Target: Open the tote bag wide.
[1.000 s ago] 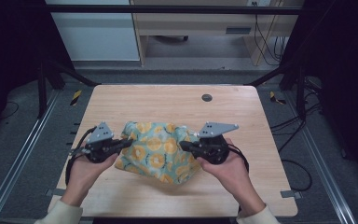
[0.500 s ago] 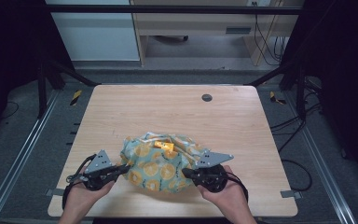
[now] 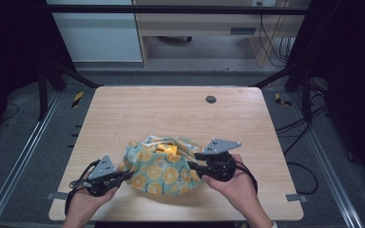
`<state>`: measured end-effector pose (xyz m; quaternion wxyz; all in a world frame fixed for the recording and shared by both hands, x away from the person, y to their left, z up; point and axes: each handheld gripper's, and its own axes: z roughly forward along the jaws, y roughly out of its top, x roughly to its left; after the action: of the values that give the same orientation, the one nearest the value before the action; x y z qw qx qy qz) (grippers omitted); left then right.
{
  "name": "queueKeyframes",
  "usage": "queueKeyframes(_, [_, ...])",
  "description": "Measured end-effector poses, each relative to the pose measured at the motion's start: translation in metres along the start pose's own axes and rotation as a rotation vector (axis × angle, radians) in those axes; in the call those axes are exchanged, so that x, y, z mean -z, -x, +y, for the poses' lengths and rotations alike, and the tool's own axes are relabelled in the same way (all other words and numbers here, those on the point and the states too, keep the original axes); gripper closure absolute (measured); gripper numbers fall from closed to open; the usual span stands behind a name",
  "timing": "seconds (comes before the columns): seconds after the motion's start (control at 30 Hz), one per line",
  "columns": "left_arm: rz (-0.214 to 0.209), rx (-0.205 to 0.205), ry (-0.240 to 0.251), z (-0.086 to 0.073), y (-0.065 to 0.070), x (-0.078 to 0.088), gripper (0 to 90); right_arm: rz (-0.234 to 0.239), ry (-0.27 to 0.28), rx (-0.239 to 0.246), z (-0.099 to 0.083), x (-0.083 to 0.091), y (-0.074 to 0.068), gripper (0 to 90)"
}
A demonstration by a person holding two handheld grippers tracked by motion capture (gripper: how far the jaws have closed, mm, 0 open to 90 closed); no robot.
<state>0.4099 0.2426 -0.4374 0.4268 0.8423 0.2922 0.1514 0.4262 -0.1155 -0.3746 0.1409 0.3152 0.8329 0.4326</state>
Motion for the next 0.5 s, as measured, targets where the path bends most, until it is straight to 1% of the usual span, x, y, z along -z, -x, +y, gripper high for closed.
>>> queueKeyframes(0.1, [-0.003, 0.002, -0.001, -0.001, 0.0, 0.0, 89.9, -0.042, -0.022, -0.011, 0.008, -0.011, 0.016, 60.4])
queueKeyframes(0.13, [-0.003, 0.002, -0.001, -0.001, 0.0, 0.0, 89.9, -0.042, -0.022, -0.011, 0.008, -0.011, 0.016, 60.4])
queueKeyframes(0.17, [-0.004, 0.004, -0.002, -0.001, 0.0, 0.0, 89.9, -0.051, -0.032, -0.015, 0.01, -0.016, 0.022, 60.4])
queueKeyframes(0.2, [-0.004, 0.006, -0.002, -0.002, 0.0, 0.0, 89.9, -0.066, -0.053, -0.022, 0.013, -0.027, 0.031, 58.9])
queueKeyframes(0.23, [-0.004, 0.006, -0.002, -0.002, 0.0, 0.0, 89.9, -0.066, -0.053, -0.022, 0.013, -0.027, 0.031, 58.9])
queueKeyframes(0.27, [-0.007, 0.008, -0.002, -0.002, 0.0, -0.001, 89.8, -0.065, -0.076, -0.031, 0.016, -0.04, 0.037, 56.1])
queueKeyframes(0.3, [-0.008, 0.007, -0.002, -0.002, 0.0, -0.001, 89.8, -0.063, -0.081, -0.038, 0.017, -0.044, 0.038, 55.3])
queueKeyframes(0.33, [-0.008, 0.007, -0.002, -0.002, 0.0, -0.001, 89.9, -0.063, -0.081, -0.038, 0.017, -0.044, 0.038, 55.3])
queueKeyframes(0.37, [-0.009, 0.007, -0.002, -0.002, 0.0, -0.001, 89.8, -0.05, -0.107, -0.041, 0.017, -0.056, 0.041, 53.9])
queueKeyframes(0.43, [-0.011, 0.007, -0.001, -0.003, 0.001, -0.001, 89.9, -0.06, -0.134, -0.042, 0.017, -0.063, 0.043, 53.6])
queueKeyframes(0.47, [-0.012, 0.008, 0.0, -0.003, 0.001, 0.0, 89.8, -0.062, -0.148, -0.045, 0.016, -0.067, 0.044, 55.6])
queueKeyframes(0.5, [-0.012, 0.008, 0.001, -0.003, 0.001, 0.0, 89.8, -0.06, -0.159, -0.046, 0.015, -0.07, 0.045, 59.6])
